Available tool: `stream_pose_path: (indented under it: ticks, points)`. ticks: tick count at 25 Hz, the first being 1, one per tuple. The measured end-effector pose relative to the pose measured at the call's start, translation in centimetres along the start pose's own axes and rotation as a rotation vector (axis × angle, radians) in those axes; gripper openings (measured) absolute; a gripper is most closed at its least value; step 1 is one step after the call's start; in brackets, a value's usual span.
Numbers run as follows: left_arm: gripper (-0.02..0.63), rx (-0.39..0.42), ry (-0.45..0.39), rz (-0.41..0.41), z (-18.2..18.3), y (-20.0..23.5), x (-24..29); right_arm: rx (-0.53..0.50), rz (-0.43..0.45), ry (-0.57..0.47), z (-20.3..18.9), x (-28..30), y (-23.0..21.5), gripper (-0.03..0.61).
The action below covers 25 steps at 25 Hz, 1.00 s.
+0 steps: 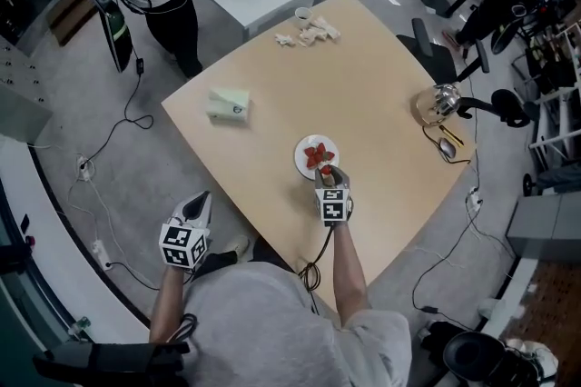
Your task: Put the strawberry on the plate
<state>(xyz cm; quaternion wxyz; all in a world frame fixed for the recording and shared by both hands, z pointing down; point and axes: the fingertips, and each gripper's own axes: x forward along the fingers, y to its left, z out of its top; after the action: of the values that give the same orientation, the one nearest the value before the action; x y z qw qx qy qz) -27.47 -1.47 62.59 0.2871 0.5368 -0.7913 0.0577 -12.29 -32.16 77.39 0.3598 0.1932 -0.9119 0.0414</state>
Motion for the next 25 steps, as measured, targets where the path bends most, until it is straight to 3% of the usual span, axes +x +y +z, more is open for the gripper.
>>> stream_pose_path:
  ticks: [25]
  points:
    - [0.02, -0.039, 0.021, 0.056, -1.1, 0.4, -0.1, -0.017, 0.032, 0.054, -1.5, 3.7, -0.2, 0.164]
